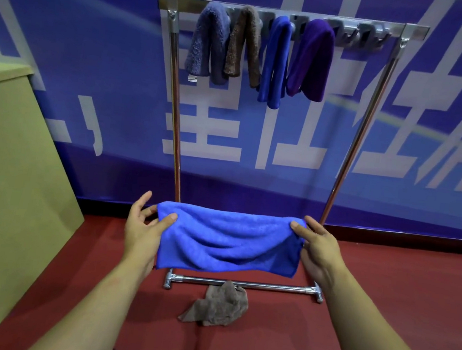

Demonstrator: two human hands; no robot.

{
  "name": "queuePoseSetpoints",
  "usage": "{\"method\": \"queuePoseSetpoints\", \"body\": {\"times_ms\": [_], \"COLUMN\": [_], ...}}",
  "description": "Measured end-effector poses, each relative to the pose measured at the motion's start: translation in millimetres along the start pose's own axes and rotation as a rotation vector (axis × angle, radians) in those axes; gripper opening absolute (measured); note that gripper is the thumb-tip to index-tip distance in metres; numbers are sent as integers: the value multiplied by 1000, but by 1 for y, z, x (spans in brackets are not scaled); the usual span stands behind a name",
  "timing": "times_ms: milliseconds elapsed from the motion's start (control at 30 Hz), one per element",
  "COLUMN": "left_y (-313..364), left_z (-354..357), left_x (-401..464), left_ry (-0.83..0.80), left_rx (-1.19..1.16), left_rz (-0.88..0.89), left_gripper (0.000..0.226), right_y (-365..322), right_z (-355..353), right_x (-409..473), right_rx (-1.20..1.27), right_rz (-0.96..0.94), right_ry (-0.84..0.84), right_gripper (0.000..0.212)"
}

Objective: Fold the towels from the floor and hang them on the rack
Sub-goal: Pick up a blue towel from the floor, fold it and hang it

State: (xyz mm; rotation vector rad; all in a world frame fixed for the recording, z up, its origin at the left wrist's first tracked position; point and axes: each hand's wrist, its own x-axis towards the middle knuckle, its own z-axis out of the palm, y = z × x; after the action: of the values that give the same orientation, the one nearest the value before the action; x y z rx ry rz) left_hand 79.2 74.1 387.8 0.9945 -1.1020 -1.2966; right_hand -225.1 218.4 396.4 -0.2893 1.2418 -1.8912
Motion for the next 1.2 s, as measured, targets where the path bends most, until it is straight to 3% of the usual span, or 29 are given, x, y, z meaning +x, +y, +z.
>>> {"method": "queuePoseSetpoints", "body": {"times_ms": [100,233,333,433,500,600,767,933,1133,1200], "left_y": [0,-2,-3,-7,-6,-1,7,4,-5,-7], "left_z": [0,-2,-3,-5,-5,-2,5,4,0,-1], "left_x": [2,3,3,4,3,-1,-11,-7,0,2], "left_ry": [8,-157,-198,-148,-101,-56,10,9,105,124], "left_rx": [-79,-251,-309,-243,38,384,398,395,223,150], "left_rz": [-105,-312,-413,-308,-114,136,305,274,62,-26], "left_gripper": [77,37,28,27,15,17,19,24,14,20], "right_y": [-1,-3,-2,-1,0,-5,-8,-5,3,5], "right_z": [-6,-7,-8,-8,-6,2,13,7,6,5], "right_x": [1,1,3,2,-2,-12,-27,-22,-12,-9], "right_rx": [21,-5,-14,-125,-342,-675,-769,-755,-615,-528], "right_rz": [168,235,197,57,-145,-413,-570,-561,-479,-394], "right_ry": [-82,-98,-98,-65,4,96,141,157,229,213], "right_gripper": [51,38,41,28,18,16,17,21,28,31]}}
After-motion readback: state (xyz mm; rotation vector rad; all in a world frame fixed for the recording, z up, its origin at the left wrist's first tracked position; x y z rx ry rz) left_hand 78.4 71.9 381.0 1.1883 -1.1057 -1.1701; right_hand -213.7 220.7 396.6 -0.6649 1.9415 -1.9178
